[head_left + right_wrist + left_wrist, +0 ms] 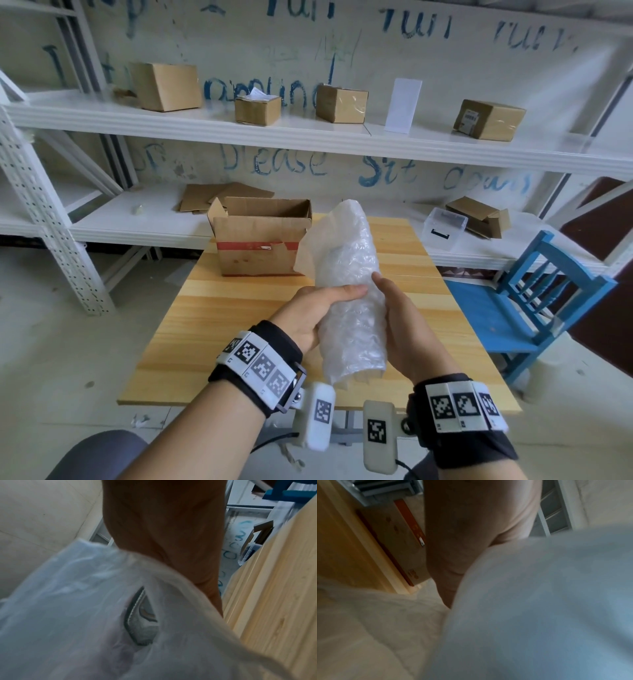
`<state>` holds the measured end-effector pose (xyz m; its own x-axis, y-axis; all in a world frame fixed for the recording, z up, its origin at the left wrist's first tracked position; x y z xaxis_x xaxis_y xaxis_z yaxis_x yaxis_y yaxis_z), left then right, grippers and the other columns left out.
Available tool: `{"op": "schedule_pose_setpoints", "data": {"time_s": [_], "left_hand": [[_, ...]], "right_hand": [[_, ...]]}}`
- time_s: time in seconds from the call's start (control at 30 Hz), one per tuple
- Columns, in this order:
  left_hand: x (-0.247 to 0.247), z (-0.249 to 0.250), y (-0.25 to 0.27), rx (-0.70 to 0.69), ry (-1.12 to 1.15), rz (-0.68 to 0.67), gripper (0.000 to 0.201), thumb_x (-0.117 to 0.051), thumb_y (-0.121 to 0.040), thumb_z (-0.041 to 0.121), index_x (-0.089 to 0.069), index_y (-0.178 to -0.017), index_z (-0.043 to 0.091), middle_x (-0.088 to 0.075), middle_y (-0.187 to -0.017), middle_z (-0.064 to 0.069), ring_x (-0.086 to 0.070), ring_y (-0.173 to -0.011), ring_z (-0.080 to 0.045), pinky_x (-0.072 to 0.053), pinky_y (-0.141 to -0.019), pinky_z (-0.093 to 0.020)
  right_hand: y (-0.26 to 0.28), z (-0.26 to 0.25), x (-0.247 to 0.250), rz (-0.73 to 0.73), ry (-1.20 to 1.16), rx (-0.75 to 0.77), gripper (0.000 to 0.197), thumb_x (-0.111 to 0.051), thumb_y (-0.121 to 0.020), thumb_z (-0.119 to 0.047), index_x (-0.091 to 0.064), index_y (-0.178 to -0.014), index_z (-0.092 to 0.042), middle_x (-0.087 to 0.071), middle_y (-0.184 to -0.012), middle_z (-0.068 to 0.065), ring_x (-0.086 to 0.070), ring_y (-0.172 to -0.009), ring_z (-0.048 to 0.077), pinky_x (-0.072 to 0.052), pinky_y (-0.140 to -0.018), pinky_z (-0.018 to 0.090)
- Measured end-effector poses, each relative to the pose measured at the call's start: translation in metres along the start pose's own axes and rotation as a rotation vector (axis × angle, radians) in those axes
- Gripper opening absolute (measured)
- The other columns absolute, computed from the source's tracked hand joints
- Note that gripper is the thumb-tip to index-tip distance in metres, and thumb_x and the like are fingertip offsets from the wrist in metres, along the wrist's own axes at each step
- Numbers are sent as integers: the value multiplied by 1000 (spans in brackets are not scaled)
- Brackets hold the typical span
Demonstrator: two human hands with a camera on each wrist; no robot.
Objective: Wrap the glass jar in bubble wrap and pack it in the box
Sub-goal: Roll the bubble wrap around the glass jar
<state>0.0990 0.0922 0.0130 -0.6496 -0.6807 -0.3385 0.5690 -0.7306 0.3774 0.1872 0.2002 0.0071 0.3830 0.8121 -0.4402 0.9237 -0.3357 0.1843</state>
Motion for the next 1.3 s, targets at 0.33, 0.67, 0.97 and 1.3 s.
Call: {"op": "schedule_pose_setpoints", "data": {"time_s": [0.33, 0.67, 0.97, 1.3], "left_hand": [[-8, -8, 0, -59, -1, 104, 51, -93, -69, 22, -74, -112, 3, -80, -100, -15, -78, -93, -32, -62, -87, -47], [-5, -9, 1, -30, -28, 175, 41, -83, -77, 21, -73, -113, 4, -80, -100, -17, -77, -95, -33, -60, -91, -49], [0, -14, 8, -57, -42, 107, 30, -84, -79, 16, -75, -106, 5, -81, -92, -13, -78, -83, -27, -63, -76, -39], [2, -2, 23, -65, 5, -56, 28, -77, -85, 17, -74, -111, 7, -78, -107, -17, -74, -103, -35, -57, -97, -49]], "right_hand": [[9, -3, 13, -31, 144, 33, 47, -46, -104, -36, -64, -131, -2, -71, -123, 25, -69, -114, 40, -53, -102, 52], [10, -4, 9, -80, 209, 141, 40, -45, -106, -11, -53, -145, -22, -71, -129, 13, -68, -119, 34, -48, -107, 53], [17, 1, 5, -126, 145, 84, 33, -44, -107, -17, -61, -134, -11, -70, -126, 21, -69, -114, 37, -58, -91, 46], [21, 2, -7, -237, -9, -75, 55, -38, -105, -46, -64, -134, -8, -67, -131, 22, -68, -117, 34, -56, -95, 44]]}}
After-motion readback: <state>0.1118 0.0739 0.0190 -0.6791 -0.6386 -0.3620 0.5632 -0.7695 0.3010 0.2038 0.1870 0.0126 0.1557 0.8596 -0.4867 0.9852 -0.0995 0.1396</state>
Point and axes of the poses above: each hand's wrist, its own y-axis away from the middle knuckle, its own x-axis out of the back of the hand, z = x × y, the point moved 2 cm from there along -y, towards the middle knuckle
